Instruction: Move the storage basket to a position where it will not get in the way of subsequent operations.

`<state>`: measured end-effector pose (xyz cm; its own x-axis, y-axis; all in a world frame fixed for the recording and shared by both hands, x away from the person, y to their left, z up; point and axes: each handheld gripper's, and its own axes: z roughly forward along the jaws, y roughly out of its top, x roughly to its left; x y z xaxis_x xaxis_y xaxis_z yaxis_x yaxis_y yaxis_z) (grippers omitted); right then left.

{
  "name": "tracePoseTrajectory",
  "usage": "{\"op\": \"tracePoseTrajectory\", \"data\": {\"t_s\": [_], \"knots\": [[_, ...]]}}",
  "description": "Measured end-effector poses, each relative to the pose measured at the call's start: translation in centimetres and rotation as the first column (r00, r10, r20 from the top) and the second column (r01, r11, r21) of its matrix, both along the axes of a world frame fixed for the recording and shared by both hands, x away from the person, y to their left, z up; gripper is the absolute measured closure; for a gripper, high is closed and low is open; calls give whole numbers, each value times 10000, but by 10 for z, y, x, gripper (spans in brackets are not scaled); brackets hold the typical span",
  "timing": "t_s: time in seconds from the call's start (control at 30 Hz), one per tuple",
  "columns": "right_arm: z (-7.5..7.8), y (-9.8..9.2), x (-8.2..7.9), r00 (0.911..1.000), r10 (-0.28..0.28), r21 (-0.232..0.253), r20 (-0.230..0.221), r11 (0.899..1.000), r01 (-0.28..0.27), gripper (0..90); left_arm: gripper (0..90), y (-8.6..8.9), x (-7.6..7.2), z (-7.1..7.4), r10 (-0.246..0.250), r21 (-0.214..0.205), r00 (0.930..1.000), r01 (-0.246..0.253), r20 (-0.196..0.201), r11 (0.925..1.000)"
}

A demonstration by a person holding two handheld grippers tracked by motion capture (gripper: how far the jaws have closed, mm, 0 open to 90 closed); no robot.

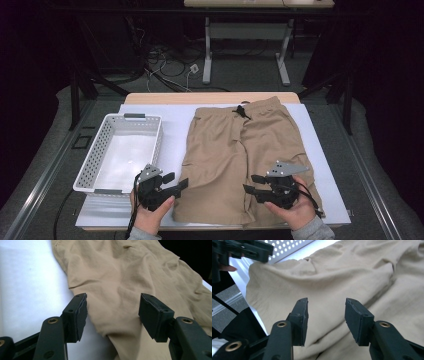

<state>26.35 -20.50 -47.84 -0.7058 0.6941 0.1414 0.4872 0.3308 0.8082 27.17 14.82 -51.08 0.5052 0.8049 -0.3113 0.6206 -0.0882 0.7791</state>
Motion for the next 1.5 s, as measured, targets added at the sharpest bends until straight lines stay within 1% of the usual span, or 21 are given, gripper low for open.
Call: {"op": "tracePoseTrajectory", "data": {"t_s": [0.03, 0.07, 0.1, 0.17, 0.2, 0.3, 0.43, 0.53, 0.57, 0.67, 0.7, 0.73, 0.77, 0.83, 1.0, 1.07, 1.2, 1.33, 1.4, 1.43, 1.5], "knots": [[2, 1, 2, 9999, 97, -39, 43, 9999, -96, 520, 398, -2, 3, -2, 35, 178, 10000, -35, 37, 9998], [5, 3, 4, 9999, 100, -81, 35, 9999, -100, 507, 398, -3, 5, -3, 35, 189, 10000, -34, -28, 9998], [6, 4, 6, 9998, 180, -79, 97, 9998, -179, 500, 398, -6, 8, -6, 47, 324, 9999, -43, -133, 9995], [13, 9, 10, 9993, 326, -163, 178, 9993, -323, 489, 399, -9, 13, -12, 152, 379, 9995, -142, -281, 9992], [15, 11, 12, 9987, 390, -217, 320, 9990, -383, 479, 399, -11, 15, -15, 104, 432, 9992, -87, -380, 9990], [25, 16, 21, 9977, 509, -315, 457, 9983, -495, 462, 399, -15, 18, -27, 84, 679, 9978, -40, -658, 9977], [38, 24, 33, 9967, 562, -289, 593, 9981, -546, 447, 399, -14, 18, -41, 106, 747, 9934, -21, -1138, 9972], [46, 31, 42, 9940, 648, -367, 879, 9974, -618, 443, 405, -11, 18, -48, 57, 670, 9901, 37, -1400, 9977], [48, 34, 45, 9942, 642, -350, 868, 9975, -613, 443, 417, -11, 18, -49, 32, 643, 9886, 66, -1505, 9979], [49, 41, 58, 9956, 650, -299, 677, 9976, -630, 440, 484, -13, 18, -50, -82, 744, 9896, 190, -1434, 9970], [49, 44, 62, 9958, 567, -300, 715, 9981, -546, 439, 508, -12, 18, -50, -56, 776, 9898, 168, -1422, 9968], [48, 46, 67, 9958, 536, -280, 739, 9983, -516, 435, 531, -11, 18, -50, -66, 698, 9879, 176, -1548, 9974], [47, 49, 72, 9965, 493, -284, 671, 9985, -475, 434, 569, -11, 18, -51, -85, 559, 9864, 179, -1644, 9983], [44, 54, 80, 9973, 421, -277, 605, 9988, -405, 433, 622, -12, 16, -51, -47, 524, 9851, 139, -1722, 9985], [39, 69, 98, 9984, 412, -328, 376, 9987, -400, 432, 832, -10, 16, -49, -466, 415, 9713, 579, -2333, 9975], [36, 76, 104, 9985, 451, -402, 300, 9982, -439, 433, 878, -10, 15, -48, -542, 420, 9706, 659, -2344, 9969], [29, 89, 103, 9973, 734, -459, 54, 9963, -731, 449, 894, -11, 16, -45, -490, 536, 9750, 620, -2167, 9966], [17, 102, 93, 9934, 1149, -709, -29, 9909, -1148, 457, 896, -10, 17, -44, -471, 552, 9778, 596, -2042, 9967], [10, 106, 93, 9931, 1159, -801, -167, 9899, -1168, 457, 894, -10, 17, -45, -462, 395, 9777, 554, -2050, 9977], [7, 107, 94, 9932, 1146, -874, -210, 9894, -1161, 457, 872, -10, 16, -44, -393, 336, 9790, 469, -2000, 9983], [4, 109, 97, 9939, 1064, -926, -290, 9898, -1086, 457, 725, -10, 12, -43, -422, 165, 9830, 458, -1786, 9988]]}}
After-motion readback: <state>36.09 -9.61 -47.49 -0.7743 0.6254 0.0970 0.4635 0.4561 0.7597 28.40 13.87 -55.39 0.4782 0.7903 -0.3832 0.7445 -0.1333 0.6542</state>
